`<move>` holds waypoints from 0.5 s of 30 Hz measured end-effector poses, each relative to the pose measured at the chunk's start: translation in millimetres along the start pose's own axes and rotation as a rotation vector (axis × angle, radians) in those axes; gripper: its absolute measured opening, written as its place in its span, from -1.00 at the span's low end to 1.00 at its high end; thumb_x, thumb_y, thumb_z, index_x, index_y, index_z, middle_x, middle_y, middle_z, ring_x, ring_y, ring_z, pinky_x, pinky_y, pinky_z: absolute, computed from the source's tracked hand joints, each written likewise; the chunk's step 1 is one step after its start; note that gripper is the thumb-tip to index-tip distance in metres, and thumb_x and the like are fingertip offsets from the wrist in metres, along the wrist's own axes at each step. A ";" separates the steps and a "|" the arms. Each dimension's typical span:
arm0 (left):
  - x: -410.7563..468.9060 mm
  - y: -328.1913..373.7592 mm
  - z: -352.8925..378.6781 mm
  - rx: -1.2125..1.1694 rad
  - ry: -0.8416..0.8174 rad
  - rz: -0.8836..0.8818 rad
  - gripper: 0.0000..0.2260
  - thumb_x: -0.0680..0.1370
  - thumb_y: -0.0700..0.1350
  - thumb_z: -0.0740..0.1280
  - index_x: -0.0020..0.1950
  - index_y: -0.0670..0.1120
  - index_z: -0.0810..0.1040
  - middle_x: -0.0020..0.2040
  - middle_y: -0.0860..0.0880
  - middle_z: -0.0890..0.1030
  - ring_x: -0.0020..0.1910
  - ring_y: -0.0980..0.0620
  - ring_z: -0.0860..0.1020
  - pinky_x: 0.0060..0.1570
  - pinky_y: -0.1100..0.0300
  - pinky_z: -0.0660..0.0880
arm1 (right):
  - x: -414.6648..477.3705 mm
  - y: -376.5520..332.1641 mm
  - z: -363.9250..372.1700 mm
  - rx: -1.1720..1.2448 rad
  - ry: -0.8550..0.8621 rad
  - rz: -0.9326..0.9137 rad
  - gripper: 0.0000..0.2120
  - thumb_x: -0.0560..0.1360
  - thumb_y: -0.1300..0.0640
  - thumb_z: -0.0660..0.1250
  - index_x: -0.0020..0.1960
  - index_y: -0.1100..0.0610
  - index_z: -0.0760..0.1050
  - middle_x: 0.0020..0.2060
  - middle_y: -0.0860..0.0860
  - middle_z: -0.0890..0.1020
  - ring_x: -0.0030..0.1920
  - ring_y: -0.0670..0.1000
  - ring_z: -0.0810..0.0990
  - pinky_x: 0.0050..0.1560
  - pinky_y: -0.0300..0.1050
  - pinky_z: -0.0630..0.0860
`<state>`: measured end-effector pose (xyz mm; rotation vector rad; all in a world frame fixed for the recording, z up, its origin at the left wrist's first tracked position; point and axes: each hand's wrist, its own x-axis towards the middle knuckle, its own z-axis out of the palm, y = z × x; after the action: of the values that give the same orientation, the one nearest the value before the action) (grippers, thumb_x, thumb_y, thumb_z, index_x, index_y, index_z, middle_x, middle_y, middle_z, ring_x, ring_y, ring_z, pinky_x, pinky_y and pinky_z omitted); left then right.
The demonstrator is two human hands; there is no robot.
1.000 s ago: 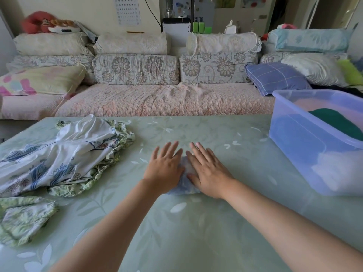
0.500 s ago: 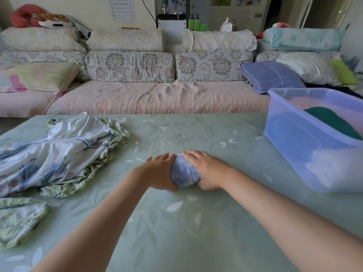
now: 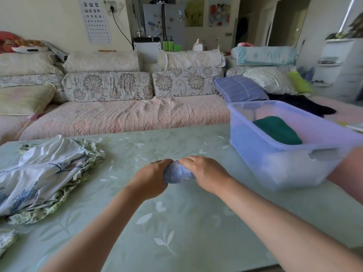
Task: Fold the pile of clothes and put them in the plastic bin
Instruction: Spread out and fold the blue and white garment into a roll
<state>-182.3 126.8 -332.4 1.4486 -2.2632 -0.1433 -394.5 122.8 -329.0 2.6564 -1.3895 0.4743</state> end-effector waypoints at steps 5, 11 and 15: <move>47.0 81.9 -26.8 -0.003 0.126 0.164 -0.59 0.43 -0.19 0.29 0.26 0.06 0.53 0.05 0.03 0.65 -0.06 -0.10 0.60 -0.23 0.19 0.44 | -39.0 45.3 -77.9 -0.027 0.179 0.056 -0.32 0.31 0.52 0.26 0.41 0.20 0.45 0.20 0.16 0.61 0.13 0.26 0.60 -0.06 0.12 0.61; 133.7 178.0 -44.7 0.030 0.216 0.293 -0.58 0.44 -0.14 0.25 0.30 0.05 0.49 0.06 0.00 0.63 -0.06 -0.17 0.60 -0.24 0.09 0.51 | -57.2 124.7 -173.4 -0.137 0.243 0.203 -0.31 0.46 0.48 0.20 0.56 0.15 0.25 0.43 0.12 0.44 0.38 0.17 0.43 0.20 -0.02 0.44; 202.2 224.8 -31.2 0.041 0.151 0.317 -0.63 0.46 -0.20 0.24 0.26 0.00 0.48 0.04 -0.07 0.63 -0.06 -0.17 0.60 -0.17 0.01 0.56 | -57.6 194.3 -196.9 -0.176 0.264 0.288 -0.31 0.41 0.47 0.23 0.49 0.08 0.39 0.41 0.07 0.48 0.28 0.20 0.53 0.13 0.05 0.53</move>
<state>-428.0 52.7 -169.6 1.0619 -2.3443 0.1074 -627.9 102.3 -170.9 2.1747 -1.6461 0.6683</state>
